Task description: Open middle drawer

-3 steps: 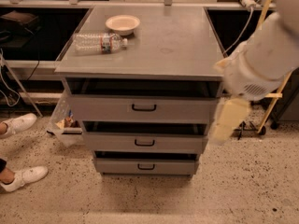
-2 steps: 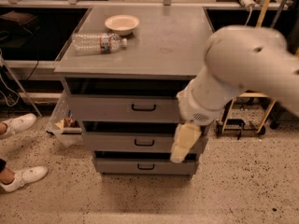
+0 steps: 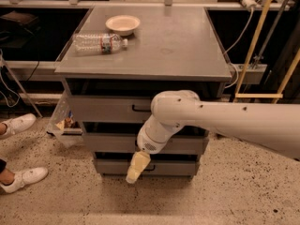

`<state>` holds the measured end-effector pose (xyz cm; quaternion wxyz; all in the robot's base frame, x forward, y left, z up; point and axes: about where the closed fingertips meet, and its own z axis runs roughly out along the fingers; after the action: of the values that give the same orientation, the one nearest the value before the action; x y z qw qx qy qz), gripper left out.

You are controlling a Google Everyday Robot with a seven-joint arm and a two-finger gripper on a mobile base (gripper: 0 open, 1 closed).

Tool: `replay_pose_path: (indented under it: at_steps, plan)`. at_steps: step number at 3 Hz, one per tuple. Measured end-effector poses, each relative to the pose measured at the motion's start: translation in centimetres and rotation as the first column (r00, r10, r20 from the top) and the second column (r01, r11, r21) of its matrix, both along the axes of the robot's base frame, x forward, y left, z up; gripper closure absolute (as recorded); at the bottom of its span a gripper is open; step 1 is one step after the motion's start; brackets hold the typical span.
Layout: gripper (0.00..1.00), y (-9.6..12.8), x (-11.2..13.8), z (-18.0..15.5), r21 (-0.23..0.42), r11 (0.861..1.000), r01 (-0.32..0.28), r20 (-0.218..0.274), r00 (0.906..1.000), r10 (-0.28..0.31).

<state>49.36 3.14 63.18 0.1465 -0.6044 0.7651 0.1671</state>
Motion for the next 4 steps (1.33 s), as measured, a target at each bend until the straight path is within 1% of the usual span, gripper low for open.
replay_pose_path:
  at_steps: [1,2,3,4]
  plan:
    - [0.0,0.9,0.2,-1.9,0.018,1.0,0.012,-0.026,0.9996,-0.011]
    - [0.0,0.9,0.2,-2.6,0.029,0.999,0.028,-0.022,0.9994,-0.028]
    - [0.0,-0.4,3.6,-4.1,0.111,0.993,0.043,0.042,0.998,-0.048]
    - [0.0,-2.1,8.9,-2.9,0.088,0.992,-0.086,0.173,0.9825,0.069]
